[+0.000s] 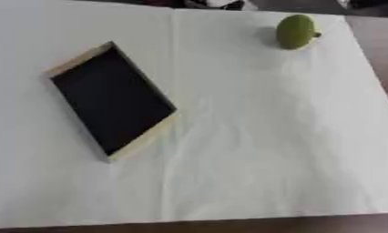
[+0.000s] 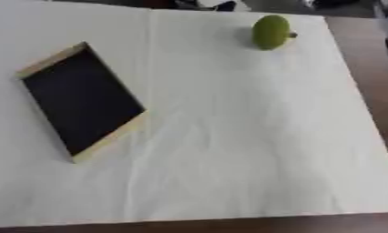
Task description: Pick up objects on the table and place them in the box.
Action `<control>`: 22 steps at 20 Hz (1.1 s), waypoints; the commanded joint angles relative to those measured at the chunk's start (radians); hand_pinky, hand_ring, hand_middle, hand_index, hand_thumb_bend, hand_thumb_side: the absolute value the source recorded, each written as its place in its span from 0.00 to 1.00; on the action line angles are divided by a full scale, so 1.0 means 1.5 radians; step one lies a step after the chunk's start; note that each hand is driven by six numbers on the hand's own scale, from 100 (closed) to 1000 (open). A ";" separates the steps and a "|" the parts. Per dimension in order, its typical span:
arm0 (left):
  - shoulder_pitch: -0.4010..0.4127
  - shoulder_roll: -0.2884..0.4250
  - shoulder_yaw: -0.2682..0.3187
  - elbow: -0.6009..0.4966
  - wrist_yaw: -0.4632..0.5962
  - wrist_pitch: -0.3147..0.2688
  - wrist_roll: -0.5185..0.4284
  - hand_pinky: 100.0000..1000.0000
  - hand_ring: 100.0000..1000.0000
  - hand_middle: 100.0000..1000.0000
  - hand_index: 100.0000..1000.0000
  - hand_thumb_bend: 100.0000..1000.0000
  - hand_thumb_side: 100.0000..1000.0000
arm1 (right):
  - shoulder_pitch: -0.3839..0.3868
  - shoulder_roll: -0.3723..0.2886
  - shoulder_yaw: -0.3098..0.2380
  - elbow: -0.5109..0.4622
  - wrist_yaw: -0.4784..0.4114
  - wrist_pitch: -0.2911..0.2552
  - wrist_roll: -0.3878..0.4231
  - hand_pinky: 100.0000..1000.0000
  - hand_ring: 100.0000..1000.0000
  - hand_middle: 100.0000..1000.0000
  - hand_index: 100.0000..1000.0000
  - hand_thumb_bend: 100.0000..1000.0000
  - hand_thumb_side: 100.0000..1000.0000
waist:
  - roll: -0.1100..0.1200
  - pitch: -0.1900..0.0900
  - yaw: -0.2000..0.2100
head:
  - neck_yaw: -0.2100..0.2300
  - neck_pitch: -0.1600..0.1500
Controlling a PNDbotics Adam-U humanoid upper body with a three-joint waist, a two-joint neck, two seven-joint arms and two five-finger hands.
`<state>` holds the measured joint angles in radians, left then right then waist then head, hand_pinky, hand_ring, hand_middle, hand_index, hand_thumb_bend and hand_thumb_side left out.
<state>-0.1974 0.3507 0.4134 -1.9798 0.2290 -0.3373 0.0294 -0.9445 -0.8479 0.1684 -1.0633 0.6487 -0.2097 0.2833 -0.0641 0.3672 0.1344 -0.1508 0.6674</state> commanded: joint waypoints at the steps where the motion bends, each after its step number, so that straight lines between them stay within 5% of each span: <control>1: -0.005 0.016 0.008 -0.013 0.001 0.000 -0.003 0.67 0.65 0.69 0.75 0.00 0.55 | -0.004 -0.044 0.023 -0.020 0.017 -0.029 0.030 0.89 0.93 0.81 0.87 0.24 0.17 | 0.002 -0.014 -0.001 | -0.002 0.001; 9: -0.005 0.014 0.011 -0.013 0.003 0.003 -0.006 0.67 0.65 0.69 0.75 0.00 0.55 | -0.005 -0.050 0.009 -0.030 0.041 -0.088 0.115 0.89 0.94 0.83 0.86 0.39 0.02 | 0.001 -0.014 -0.001 | -0.001 0.002; 22: -0.006 0.009 0.016 -0.013 0.003 0.006 -0.012 0.67 0.65 0.69 0.75 0.00 0.55 | -0.047 -0.025 -0.040 -0.059 0.001 -0.024 0.222 0.89 0.94 0.83 0.87 0.37 0.00 | 0.001 -0.003 0.002 | -0.003 -0.005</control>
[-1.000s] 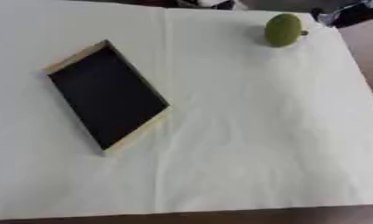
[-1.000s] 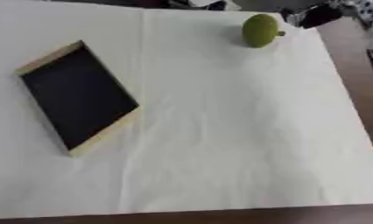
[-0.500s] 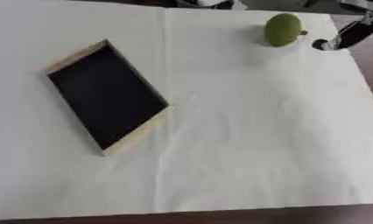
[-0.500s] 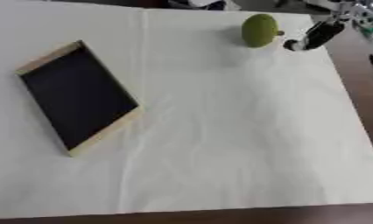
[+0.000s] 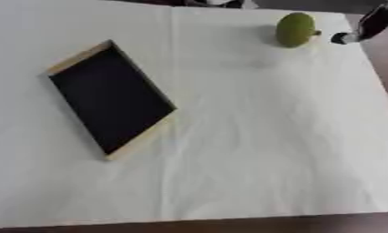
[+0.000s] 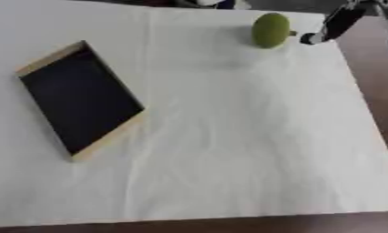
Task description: Pick up objects on the table and place them in the box.
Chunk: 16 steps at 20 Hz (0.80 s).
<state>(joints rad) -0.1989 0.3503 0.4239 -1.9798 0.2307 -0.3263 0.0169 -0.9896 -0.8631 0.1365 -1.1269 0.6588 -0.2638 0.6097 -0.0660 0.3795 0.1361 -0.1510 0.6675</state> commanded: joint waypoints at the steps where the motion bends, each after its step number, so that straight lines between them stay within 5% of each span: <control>1: -0.006 0.008 0.009 -0.013 0.001 -0.001 -0.005 0.67 0.65 0.69 0.75 0.00 0.55 | -0.019 -0.014 -0.021 -0.017 -0.004 0.018 0.000 0.89 0.94 0.84 0.87 0.37 0.00 | 0.002 -0.008 0.002 | -0.004 -0.006; 9: -0.010 0.004 0.012 -0.013 0.000 -0.005 -0.009 0.67 0.65 0.69 0.75 0.00 0.55 | -0.034 -0.002 -0.032 0.013 0.032 0.029 -0.019 0.89 0.94 0.84 0.87 0.37 0.00 | 0.002 0.013 0.017 | -0.017 -0.021; 16: -0.009 0.000 0.012 -0.013 -0.002 -0.011 -0.012 0.67 0.65 0.69 0.75 0.00 0.55 | -0.042 0.004 -0.040 0.029 0.039 0.030 -0.041 0.89 0.94 0.85 0.88 0.34 0.00 | 0.004 0.025 0.034 | -0.030 -0.066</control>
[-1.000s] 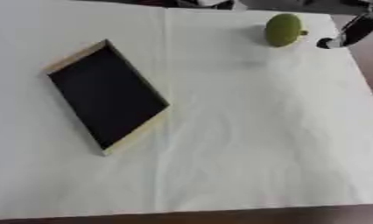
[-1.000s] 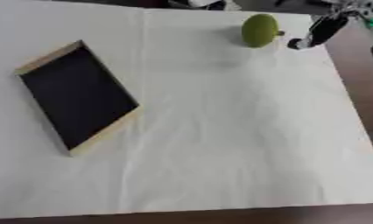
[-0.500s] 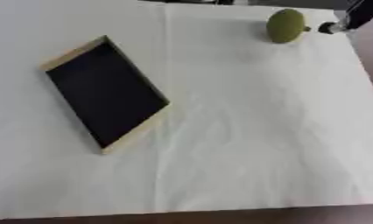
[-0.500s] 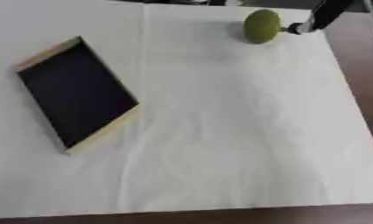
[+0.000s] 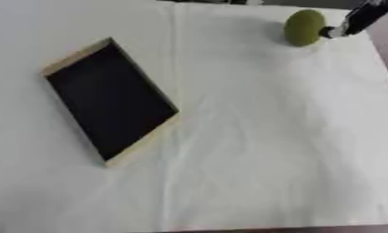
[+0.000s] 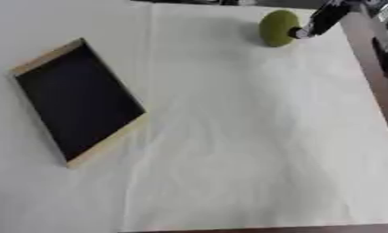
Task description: Pick up objects on the table and place them in the box.
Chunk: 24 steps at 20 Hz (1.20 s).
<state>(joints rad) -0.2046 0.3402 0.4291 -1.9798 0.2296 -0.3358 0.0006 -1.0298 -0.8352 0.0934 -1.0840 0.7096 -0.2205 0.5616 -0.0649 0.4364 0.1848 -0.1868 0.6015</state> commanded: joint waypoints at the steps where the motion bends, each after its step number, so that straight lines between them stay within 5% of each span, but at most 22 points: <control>1: -0.005 0.007 0.008 -0.013 -0.001 -0.005 -0.001 0.67 0.65 0.69 0.75 0.00 0.55 | -0.016 -0.015 -0.013 0.001 0.005 0.002 -0.012 0.89 0.94 0.85 0.88 0.35 0.00 | 0.004 -0.012 0.003 | -0.008 -0.028; 11: -0.010 0.002 0.007 -0.013 0.001 -0.004 -0.006 0.67 0.65 0.69 0.75 0.00 0.56 | -0.023 -0.006 -0.026 0.029 0.026 0.021 -0.051 0.89 0.94 0.86 0.88 0.35 0.00 | 0.003 -0.002 0.012 | -0.023 -0.051; 24: -0.009 -0.007 0.008 -0.013 -0.003 -0.002 -0.014 0.67 0.65 0.70 0.75 0.00 0.56 | -0.019 -0.005 -0.030 0.049 0.042 0.018 -0.043 0.89 0.94 0.86 0.88 0.34 0.00 | 0.000 0.015 0.023 | -0.042 -0.022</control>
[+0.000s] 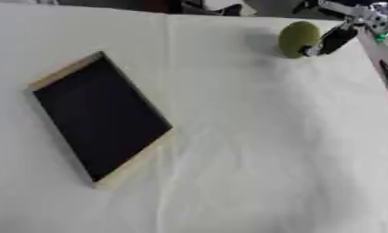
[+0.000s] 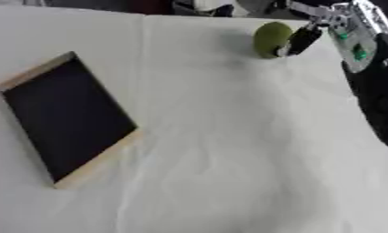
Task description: Pick up objects on the table and place them in the box.
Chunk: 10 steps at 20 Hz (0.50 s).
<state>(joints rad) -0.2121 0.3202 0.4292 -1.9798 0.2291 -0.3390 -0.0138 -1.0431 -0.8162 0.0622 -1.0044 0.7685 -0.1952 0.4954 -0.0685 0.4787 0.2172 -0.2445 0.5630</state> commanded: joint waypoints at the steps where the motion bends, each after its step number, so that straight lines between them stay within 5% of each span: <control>1: -0.004 0.005 0.008 -0.013 -0.003 0.000 -0.005 0.67 0.65 0.70 0.75 0.00 0.56 | -0.011 -0.018 -0.010 -0.003 0.003 0.002 -0.001 0.89 0.94 0.86 0.88 0.34 0.00 | 0.002 -0.012 0.003 | -0.004 0.003; 10: -0.005 0.000 0.007 -0.013 -0.004 0.000 -0.010 0.67 0.65 0.70 0.75 0.00 0.56 | -0.007 -0.022 -0.030 0.015 0.009 0.034 -0.049 0.89 0.94 0.85 0.87 0.32 0.00 | -0.002 0.000 0.019 | -0.013 -0.016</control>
<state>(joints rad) -0.2121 0.3062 0.4292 -1.9798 0.2283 -0.3377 -0.0238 -1.0385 -0.8164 0.0312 -0.9807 0.7750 -0.1501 0.4350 -0.0747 0.5002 0.2465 -0.2588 0.5537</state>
